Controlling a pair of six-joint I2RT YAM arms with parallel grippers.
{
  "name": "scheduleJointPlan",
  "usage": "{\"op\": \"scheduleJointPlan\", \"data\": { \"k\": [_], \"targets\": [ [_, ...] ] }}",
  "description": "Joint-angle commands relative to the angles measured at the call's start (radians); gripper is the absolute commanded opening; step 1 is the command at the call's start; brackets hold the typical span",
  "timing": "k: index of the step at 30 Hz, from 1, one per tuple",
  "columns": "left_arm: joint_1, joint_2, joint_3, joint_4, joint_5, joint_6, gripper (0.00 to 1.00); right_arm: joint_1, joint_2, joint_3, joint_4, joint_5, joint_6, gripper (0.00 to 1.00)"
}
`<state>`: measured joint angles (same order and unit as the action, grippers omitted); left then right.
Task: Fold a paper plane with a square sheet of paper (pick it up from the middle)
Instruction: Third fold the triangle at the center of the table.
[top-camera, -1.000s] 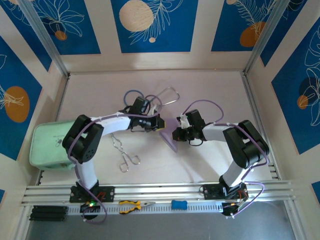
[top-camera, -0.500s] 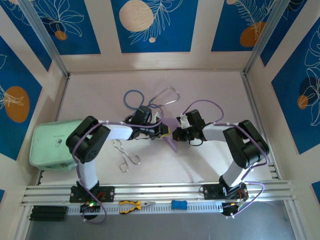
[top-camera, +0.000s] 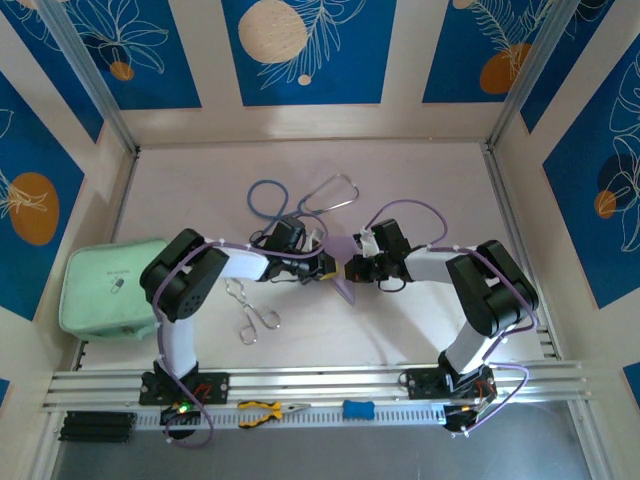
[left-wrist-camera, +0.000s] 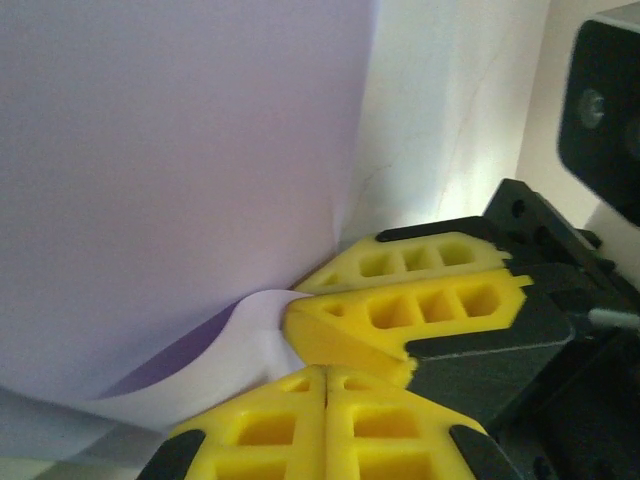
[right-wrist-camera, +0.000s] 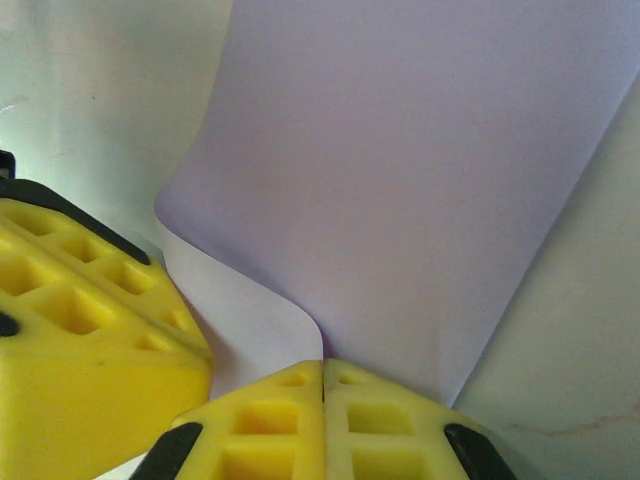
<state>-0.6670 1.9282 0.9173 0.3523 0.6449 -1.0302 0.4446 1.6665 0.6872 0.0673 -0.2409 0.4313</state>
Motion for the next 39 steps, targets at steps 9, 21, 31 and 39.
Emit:
{"op": "scheduleJointPlan", "data": {
  "k": [9, 21, 31, 39],
  "targets": [
    [-0.008, 0.037, -0.026, -0.142, -0.070, 0.108, 0.00, 0.000, -0.007, -0.018, -0.003, -0.013, 0.009, 0.04],
    [-0.008, 0.041, -0.005, -0.184, -0.077, 0.139, 0.00, -0.016, -0.173, 0.000, -0.101, 0.020, 0.117, 0.40],
    [-0.008, 0.044, -0.006, -0.171, -0.073, 0.133, 0.00, 0.087, -0.227, -0.057, -0.091, -0.084, 0.235, 0.17],
    [-0.008, 0.049, -0.006, -0.166, -0.070, 0.131, 0.00, 0.152, -0.149, -0.014, -0.111, -0.043, 0.245, 0.05]
  ]
}}
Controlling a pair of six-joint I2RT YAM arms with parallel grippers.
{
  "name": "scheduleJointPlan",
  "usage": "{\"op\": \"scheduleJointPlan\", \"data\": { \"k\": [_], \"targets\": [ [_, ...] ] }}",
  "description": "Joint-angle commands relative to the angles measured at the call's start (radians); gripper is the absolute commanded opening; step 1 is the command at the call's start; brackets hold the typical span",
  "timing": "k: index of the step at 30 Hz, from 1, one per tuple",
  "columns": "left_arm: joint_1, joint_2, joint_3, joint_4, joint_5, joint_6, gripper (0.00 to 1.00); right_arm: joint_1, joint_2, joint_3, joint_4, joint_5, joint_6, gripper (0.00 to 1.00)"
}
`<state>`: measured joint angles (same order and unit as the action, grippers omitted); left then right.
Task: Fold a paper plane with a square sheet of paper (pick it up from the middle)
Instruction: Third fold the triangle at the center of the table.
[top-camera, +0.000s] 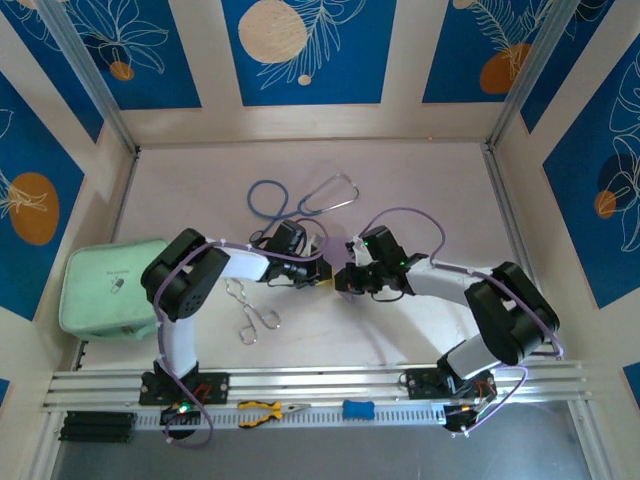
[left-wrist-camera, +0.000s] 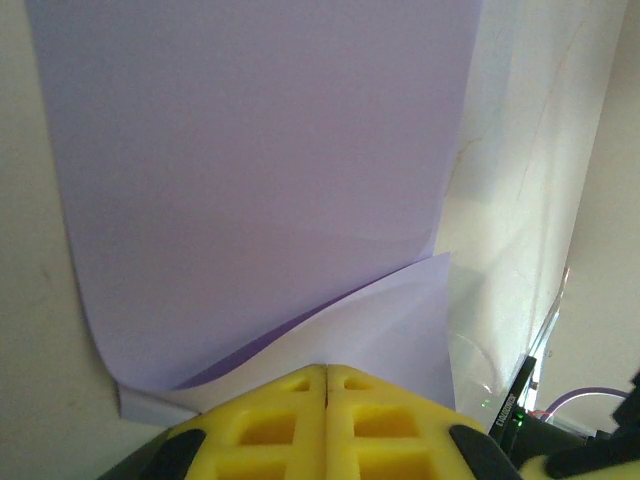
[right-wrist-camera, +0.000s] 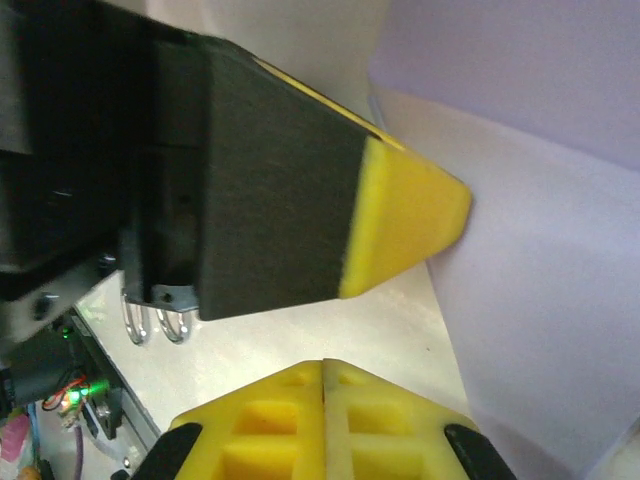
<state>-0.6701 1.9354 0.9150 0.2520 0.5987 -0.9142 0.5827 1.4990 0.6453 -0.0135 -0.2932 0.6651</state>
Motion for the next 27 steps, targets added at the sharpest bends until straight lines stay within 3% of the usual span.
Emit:
{"op": "scheduleJointPlan", "data": {
  "k": [1, 14, 27],
  "targets": [
    [-0.005, 0.042, -0.004, -0.064, -0.023, 0.014, 0.00, 0.016, 0.027, 0.037, -0.041, 0.018, 0.011, 0.05],
    [-0.006, 0.043, -0.003, -0.063, -0.019, 0.015, 0.00, 0.036, 0.109, 0.084, -0.137, 0.111, -0.003, 0.05],
    [-0.005, 0.049, 0.002, -0.069, -0.019, 0.015, 0.00, -0.005, 0.095, 0.002, -0.072, 0.080, 0.027, 0.05]
  ]
}}
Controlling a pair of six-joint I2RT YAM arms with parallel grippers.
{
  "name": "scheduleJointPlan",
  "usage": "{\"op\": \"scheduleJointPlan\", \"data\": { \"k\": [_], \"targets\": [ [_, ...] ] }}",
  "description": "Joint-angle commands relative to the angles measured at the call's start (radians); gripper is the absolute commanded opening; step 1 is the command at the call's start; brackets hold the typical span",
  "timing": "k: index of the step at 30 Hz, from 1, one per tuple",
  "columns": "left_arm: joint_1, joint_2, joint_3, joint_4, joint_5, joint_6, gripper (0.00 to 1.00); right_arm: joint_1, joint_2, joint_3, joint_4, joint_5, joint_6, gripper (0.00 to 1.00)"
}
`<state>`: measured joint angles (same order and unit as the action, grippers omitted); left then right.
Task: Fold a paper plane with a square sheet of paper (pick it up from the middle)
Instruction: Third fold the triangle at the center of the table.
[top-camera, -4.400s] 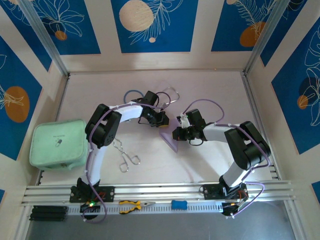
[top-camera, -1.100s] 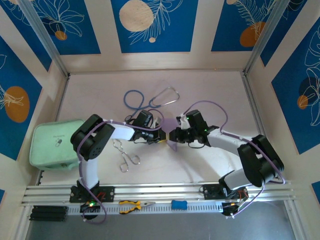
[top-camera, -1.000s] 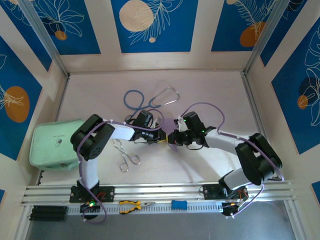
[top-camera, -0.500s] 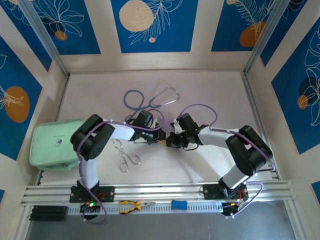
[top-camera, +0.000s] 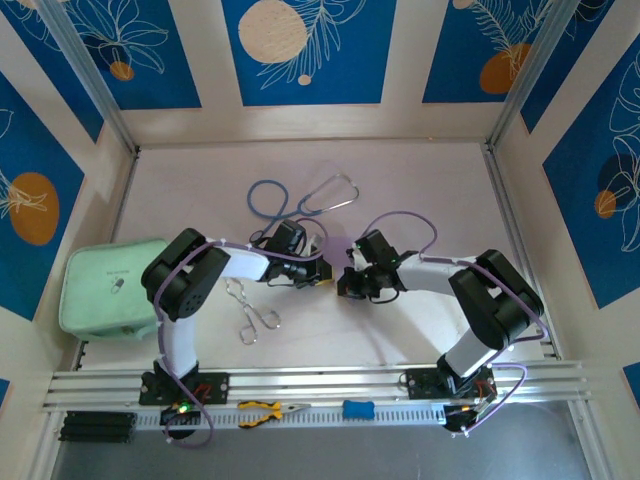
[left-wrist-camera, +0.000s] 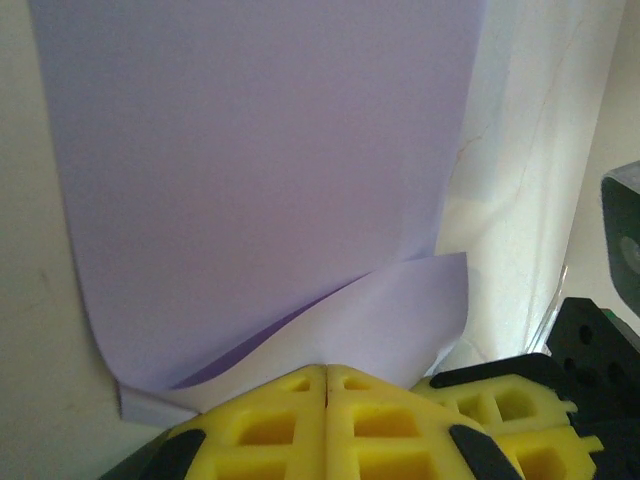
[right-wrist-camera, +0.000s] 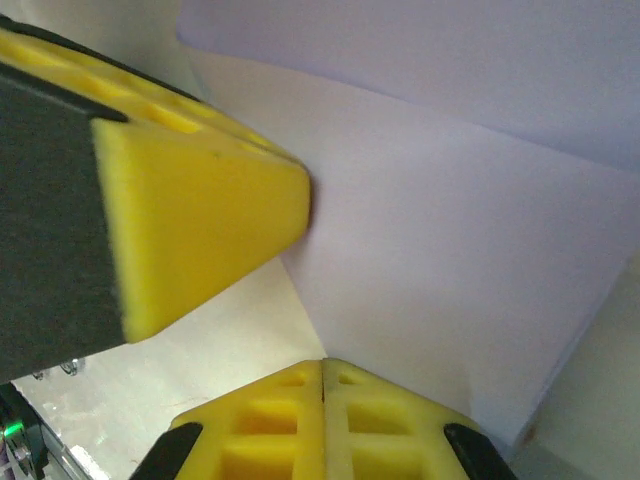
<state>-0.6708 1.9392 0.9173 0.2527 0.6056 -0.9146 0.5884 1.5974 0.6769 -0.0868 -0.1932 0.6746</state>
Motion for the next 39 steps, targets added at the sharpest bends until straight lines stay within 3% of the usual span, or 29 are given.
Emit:
{"op": "scheduleJointPlan", "data": {
  "k": [1, 16, 39],
  "targets": [
    [-0.004, 0.046, 0.000, -0.070, -0.027, 0.016, 0.00, -0.016, -0.006, -0.039, 0.008, -0.027, 0.021, 0.05],
    [-0.005, 0.055, 0.001, -0.086, -0.039, 0.015, 0.00, -0.055, -0.063, -0.161, 0.111, -0.100, 0.072, 0.06],
    [-0.003, 0.056, 0.001, -0.087, -0.035, 0.013, 0.00, -0.041, -0.211, -0.322, 0.092, -0.042, 0.160, 0.06]
  ]
}}
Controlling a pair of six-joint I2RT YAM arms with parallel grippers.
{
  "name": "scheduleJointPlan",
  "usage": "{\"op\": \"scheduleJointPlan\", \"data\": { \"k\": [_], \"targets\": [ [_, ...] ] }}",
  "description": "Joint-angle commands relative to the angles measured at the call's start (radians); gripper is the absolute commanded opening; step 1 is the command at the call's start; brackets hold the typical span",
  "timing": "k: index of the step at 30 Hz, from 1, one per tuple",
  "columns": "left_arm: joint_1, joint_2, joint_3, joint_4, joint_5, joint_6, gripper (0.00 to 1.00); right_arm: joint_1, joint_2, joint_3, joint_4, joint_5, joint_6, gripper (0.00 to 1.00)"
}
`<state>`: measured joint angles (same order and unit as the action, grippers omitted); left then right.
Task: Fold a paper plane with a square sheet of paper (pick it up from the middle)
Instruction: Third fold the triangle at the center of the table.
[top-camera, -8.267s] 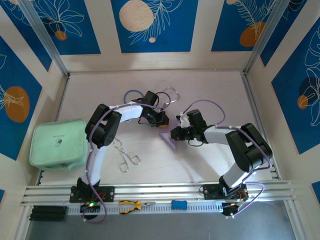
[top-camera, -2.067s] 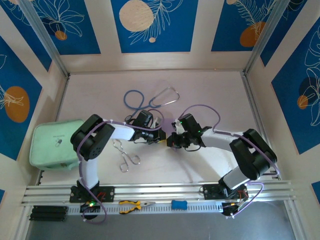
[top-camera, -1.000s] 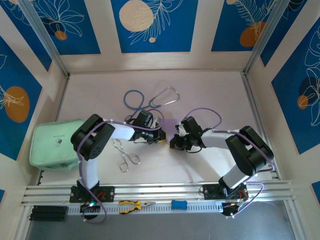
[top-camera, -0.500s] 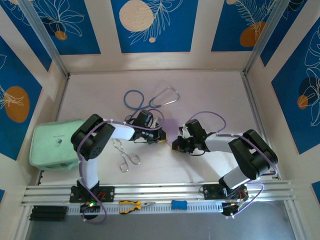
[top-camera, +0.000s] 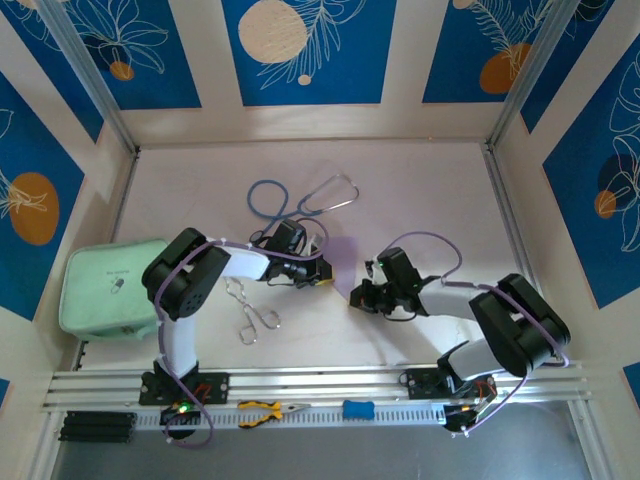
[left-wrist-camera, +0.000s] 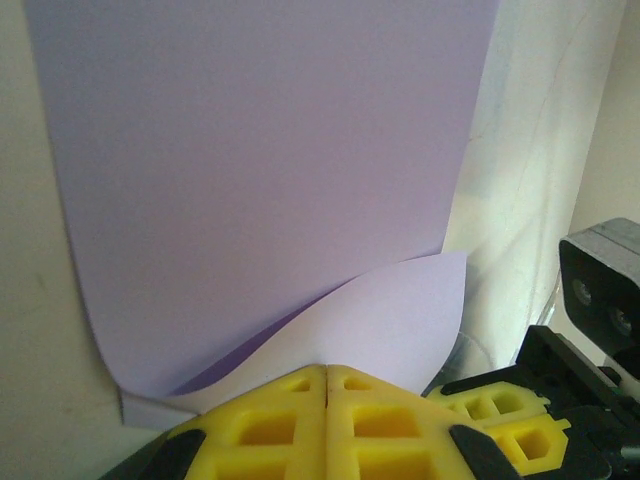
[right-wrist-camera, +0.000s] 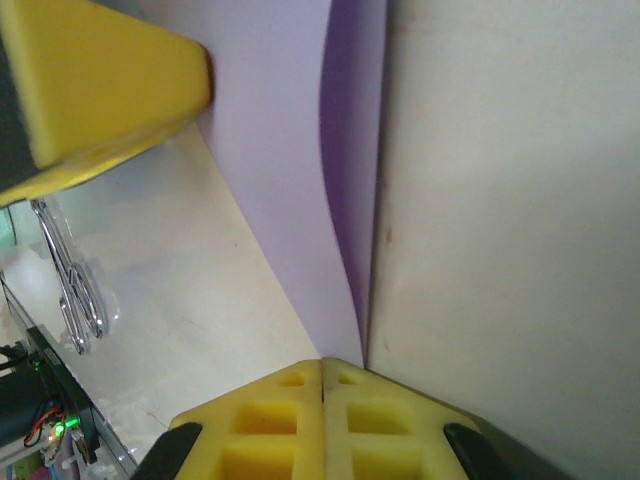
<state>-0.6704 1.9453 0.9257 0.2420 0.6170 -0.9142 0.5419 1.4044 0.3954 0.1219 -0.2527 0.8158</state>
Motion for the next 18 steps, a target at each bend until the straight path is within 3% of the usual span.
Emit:
{"op": "scheduleJointPlan", "data": {
  "k": [1, 8, 18],
  "targets": [
    [-0.004, 0.047, -0.010, -0.077, -0.048, 0.013, 0.00, 0.002, -0.032, -0.043, -0.124, 0.011, 0.019, 0.06],
    [-0.003, 0.041, -0.013, -0.069, -0.041, 0.014, 0.00, -0.014, -0.142, 0.031, -0.110, -0.083, 0.041, 0.06],
    [-0.003, 0.041, -0.019, -0.053, -0.035, 0.009, 0.00, -0.008, 0.120, 0.221, -0.103, -0.063, 0.024, 0.07]
  ]
}}
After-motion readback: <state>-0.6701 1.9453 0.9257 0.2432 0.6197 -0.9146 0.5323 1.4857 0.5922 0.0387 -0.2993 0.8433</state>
